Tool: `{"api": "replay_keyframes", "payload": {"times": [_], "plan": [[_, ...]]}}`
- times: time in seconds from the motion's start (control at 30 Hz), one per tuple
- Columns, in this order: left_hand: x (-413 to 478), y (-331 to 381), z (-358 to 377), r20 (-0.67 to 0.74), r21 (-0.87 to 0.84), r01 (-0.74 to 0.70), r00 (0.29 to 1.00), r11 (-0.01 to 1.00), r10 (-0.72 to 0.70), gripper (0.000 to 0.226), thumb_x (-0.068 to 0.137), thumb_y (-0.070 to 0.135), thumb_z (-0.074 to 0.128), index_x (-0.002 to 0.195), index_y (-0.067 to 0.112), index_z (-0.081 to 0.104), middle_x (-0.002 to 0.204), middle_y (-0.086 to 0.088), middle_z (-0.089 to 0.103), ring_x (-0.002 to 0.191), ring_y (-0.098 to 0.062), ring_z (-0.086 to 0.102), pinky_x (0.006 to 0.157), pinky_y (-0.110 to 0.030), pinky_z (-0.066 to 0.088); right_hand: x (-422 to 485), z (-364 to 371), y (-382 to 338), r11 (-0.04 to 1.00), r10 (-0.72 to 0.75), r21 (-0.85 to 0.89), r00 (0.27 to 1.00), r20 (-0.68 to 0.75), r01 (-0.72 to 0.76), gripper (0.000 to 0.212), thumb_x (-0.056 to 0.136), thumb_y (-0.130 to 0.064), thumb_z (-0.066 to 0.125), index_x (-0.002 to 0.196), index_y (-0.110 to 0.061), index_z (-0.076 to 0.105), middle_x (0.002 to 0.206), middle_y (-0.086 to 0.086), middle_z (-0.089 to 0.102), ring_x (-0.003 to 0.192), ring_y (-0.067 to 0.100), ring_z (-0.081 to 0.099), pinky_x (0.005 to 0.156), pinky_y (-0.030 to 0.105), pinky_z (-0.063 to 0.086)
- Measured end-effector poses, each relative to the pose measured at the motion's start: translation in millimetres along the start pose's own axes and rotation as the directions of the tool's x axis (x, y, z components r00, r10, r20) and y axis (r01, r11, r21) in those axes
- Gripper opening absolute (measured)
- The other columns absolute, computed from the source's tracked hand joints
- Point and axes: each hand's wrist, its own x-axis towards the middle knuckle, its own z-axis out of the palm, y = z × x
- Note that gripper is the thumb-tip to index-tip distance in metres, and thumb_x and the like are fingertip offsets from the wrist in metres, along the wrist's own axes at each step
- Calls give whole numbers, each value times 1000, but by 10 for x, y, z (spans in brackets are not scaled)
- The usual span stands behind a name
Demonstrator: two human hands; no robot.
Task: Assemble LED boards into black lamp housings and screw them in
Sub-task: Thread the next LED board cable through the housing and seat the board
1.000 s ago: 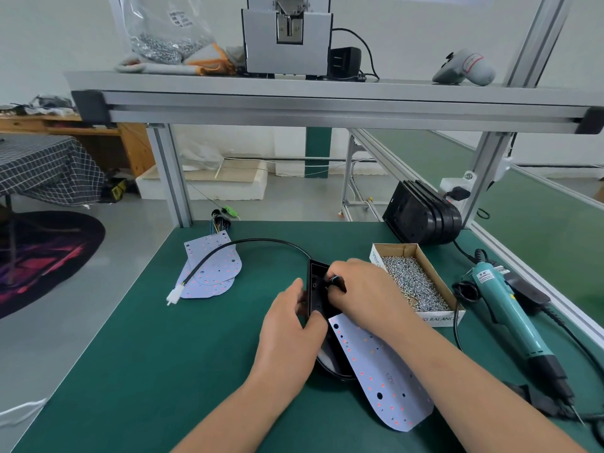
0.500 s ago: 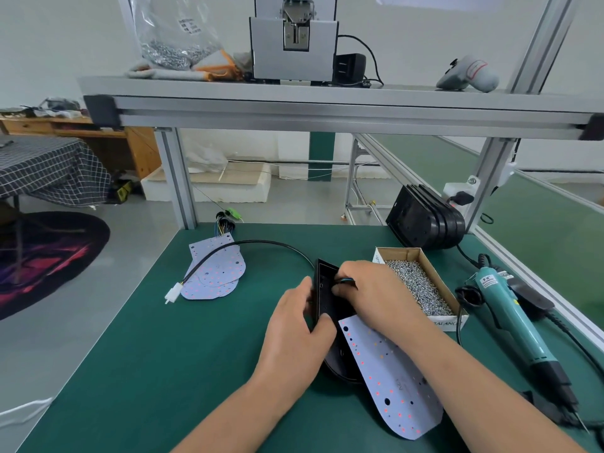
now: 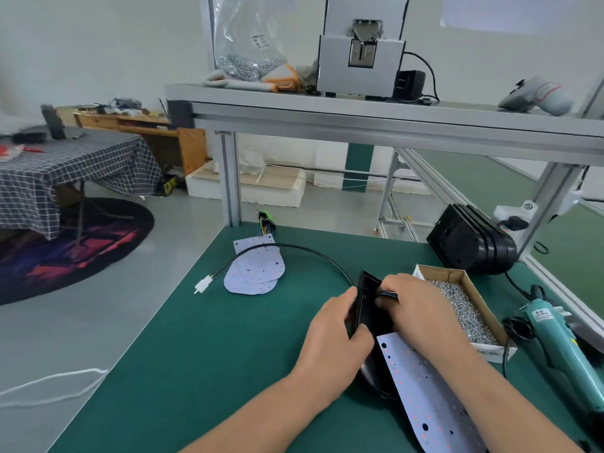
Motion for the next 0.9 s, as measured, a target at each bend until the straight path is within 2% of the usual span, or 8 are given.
{"api": "replay_keyframes", "payload": {"times": [0.1,0.23,0.4,0.53,0.67,0.77,0.83,0.9], "plan": [[-2,8,-6,-15,5,7,1000,1000,-7,36,81,37,51,96,70,52,109,15,65,101,-7,62,91,-32,54,-4,-13,-6,996,38,79,999,5,-38,10,90,-27,74,85,-32,67,82,-15,65,81,10,61,67,33,40],[14,-25,-8,-19,-12,3,1000,1000,-4,34,83,31,52,91,65,50,106,9,67,98,-12,61,91,-37,55,-11,-15,3,998,-58,16,996,71,57,14,96,-19,63,88,-27,71,83,-6,64,83,18,61,76,39,49],[36,-35,8,-20,-16,-55,998,998,54,29,84,30,49,109,35,61,99,10,66,94,-13,60,89,-40,56,-16,16,-6,996,-88,-21,990,-112,86,15,86,-12,76,82,-22,66,85,-5,57,89,24,48,82,44,46],[52,-78,-4,-8,-14,-63,998,998,63,34,82,32,48,113,41,61,103,12,68,98,-10,63,90,-35,57,5,22,14,993,-3,113,987,-162,21,30,77,-10,87,90,-19,62,101,-5,51,100,22,43,81,34,33],[53,-92,12,-15,-15,-86,996,996,85,35,83,33,48,113,48,55,109,16,67,104,-7,61,90,-26,52,11,25,70,982,37,183,999,17,-39,37,94,-21,73,128,-29,59,123,-12,65,114,16,60,88,35,43],[75,-91,-40,55,-38,-90,994,995,92,43,89,31,52,112,66,59,110,26,70,105,0,65,87,-15,53,43,3,145,980,8,199,994,109,-30,27,96,-19,70,117,-36,63,112,-11,72,106,16,65,90,39,50],[86,-62,-128,78,-80,-59,995,995,66,40,93,47,56,121,76,54,112,40,67,106,13,63,83,-3,47,41,-8,187,968,4,248,991,132,-37,25,96,-19,71,106,-39,61,102,-14,72,98,12,65,83,34,49],[151,-76,-247,7,-69,-58,998,996,59,38,95,65,50,132,59,58,107,36,70,101,16,63,82,-5,45,28,9,214,960,0,279,991,132,-37,26,97,-19,71,103,-42,60,100,-16,71,96,6,64,79,29,47]]}}
